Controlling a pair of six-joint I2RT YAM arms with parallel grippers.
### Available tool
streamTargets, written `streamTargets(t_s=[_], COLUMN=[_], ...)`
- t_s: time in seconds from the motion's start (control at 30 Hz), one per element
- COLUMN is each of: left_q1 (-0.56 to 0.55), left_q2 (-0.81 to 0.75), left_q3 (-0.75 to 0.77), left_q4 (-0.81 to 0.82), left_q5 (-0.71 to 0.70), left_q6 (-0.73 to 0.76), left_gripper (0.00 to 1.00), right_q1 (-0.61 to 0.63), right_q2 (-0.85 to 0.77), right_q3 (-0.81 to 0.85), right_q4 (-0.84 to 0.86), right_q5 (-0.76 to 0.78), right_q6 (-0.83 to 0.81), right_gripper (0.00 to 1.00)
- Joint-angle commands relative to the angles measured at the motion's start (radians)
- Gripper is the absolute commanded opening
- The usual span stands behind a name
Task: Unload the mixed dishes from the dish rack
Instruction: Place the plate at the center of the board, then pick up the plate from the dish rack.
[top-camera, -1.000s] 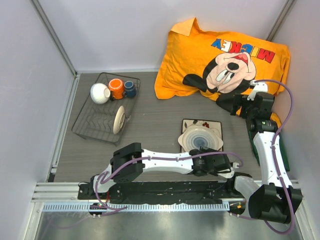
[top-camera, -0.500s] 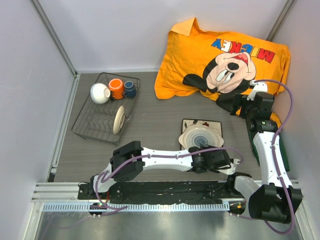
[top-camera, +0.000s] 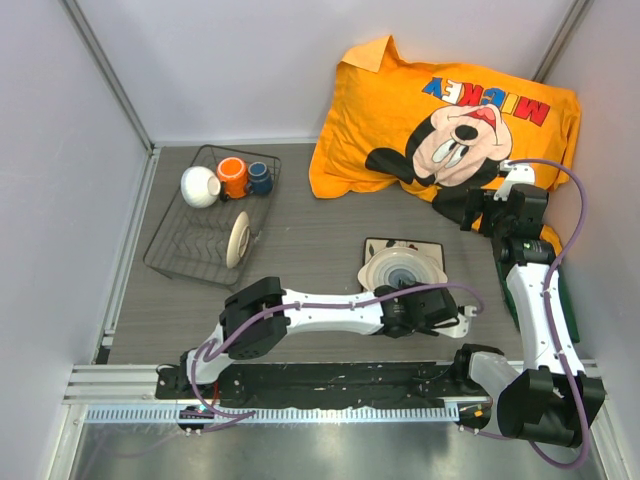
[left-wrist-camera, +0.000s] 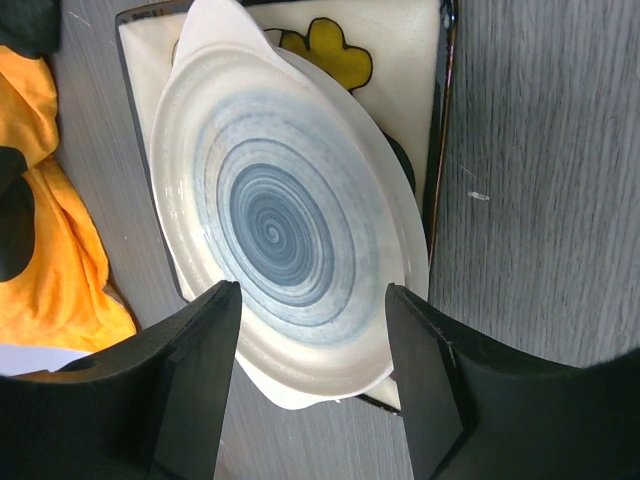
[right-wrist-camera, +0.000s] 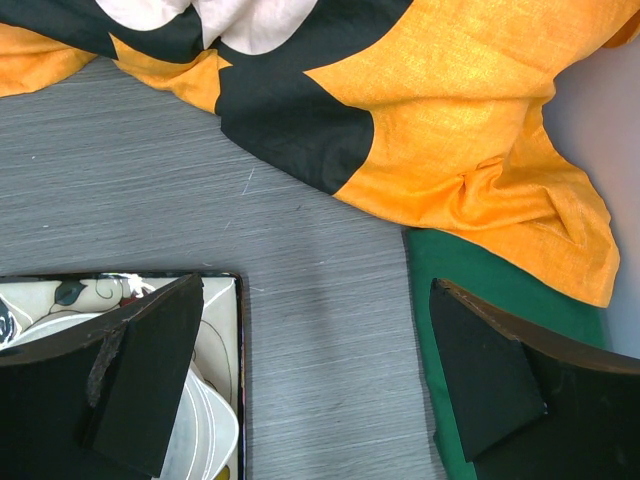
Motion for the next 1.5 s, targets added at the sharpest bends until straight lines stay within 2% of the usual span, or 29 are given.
streamTargets(t_s=[0.0,0.3,0.53,0.57,0.6,0.73,0.83,1.03,1.23,1.47], left_q1=[0.003,0.012,0.113,0.160,0.184,0.335,0.478,0.775,0.947,1.113], left_q2=[-0.048,-0.174,-0.298,-0.310,-0.342,-0.425,-0.495,-0.616,-0.740,-0.831], left_q3=[-0.013,-0.050,-0.062,-0.064,-0.064,-0.091,-0.125,-0.206,-0.332,-0.381], left_q4=[0.036,0.036,0.033,0.029,0.020,0.012,0.006,-0.046,-0.050,-0.083], left_q5=[-0.011,-0.009,0.027,0.043,0.066,0.139,0.191,0.284,0.308,0.348], left_q6=[0.011,-0.011,-0.074,-0.086,-0.118,-0.202,-0.257,-0.318,-0.351,-0.393], left_gripper=[0.64,0.68,0.74,0.75,0.84,0.90,0.99,1.00,1.00,1.00], right_q1=[0.000,0.000,-0.002,-0.002,-0.002,0.000,-0.002,0.000,0.007,0.032], right_q2=[-0.014,-0.011,-0.008,-0.008,-0.010,-0.008,-0.008,-0.011,0.010,0.045], right_q3=[0.045,0.045,0.045,0.045,0.045,0.046,0.046,0.049,0.063,0.077], right_q4=[0.018,0.017,0.017,0.017,0.017,0.017,0.017,0.012,0.000,-0.022], right_q5=[-0.002,-0.002,-0.033,-0.033,-0.035,-0.036,-0.041,-0.050,-0.041,-0.021], right_q6=[-0.007,-0.009,-0.007,-0.007,-0.007,-0.004,-0.003,0.010,0.027,0.030], right_gripper=[0.99,0.99,0.99,0.99,0.99,0.99,0.99,0.99,0.98,0.97])
